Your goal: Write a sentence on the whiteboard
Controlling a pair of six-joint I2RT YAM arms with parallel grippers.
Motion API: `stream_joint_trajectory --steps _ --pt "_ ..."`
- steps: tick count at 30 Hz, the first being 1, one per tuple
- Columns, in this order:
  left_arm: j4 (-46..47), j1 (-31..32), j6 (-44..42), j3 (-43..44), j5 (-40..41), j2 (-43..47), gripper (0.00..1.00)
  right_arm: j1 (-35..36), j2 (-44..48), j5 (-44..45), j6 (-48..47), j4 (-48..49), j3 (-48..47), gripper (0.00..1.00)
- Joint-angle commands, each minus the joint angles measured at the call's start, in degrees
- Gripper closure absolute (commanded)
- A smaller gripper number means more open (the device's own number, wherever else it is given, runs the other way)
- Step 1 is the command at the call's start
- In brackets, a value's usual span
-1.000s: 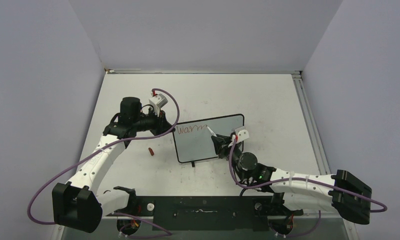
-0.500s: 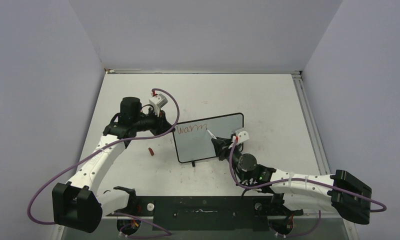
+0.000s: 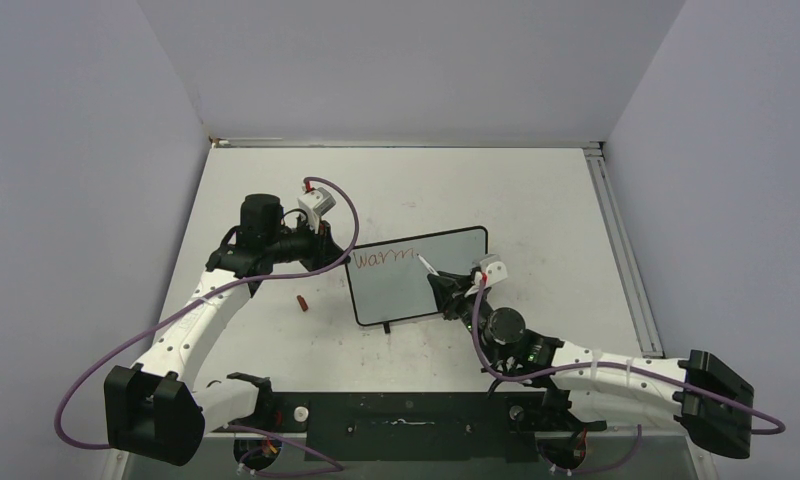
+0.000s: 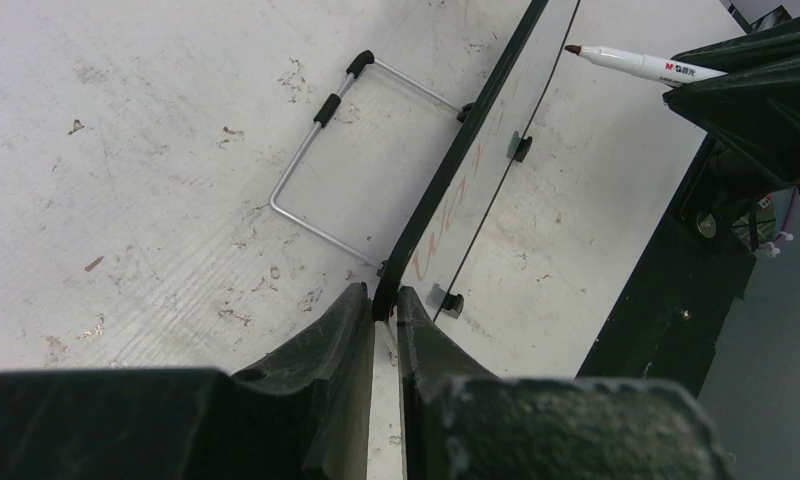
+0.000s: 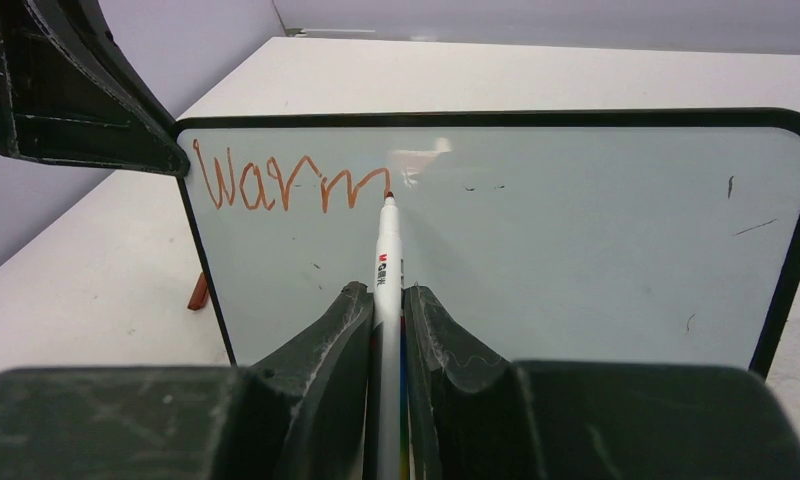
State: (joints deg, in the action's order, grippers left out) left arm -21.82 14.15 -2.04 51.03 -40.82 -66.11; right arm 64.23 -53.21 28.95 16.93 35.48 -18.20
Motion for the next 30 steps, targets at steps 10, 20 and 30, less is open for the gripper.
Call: stream_joint_trajectory --steps 10,20,30 --pt "-2.1 -0.4 -1.2 -0.1 2.0 -0.3 1.0 0.0 -3.1 0.5 -3.7 4.5 -2.9 0.95" --pt "-2.1 -0.4 -1.2 0.0 2.0 -0.2 1.0 -1.0 -4.6 -0.5 -4.1 5.7 -3.6 0.95" --pt "-2.2 -0.4 -1.3 0.0 2.0 -0.3 1.0 -1.8 -4.5 0.8 -3.4 5.3 -3.3 0.95"
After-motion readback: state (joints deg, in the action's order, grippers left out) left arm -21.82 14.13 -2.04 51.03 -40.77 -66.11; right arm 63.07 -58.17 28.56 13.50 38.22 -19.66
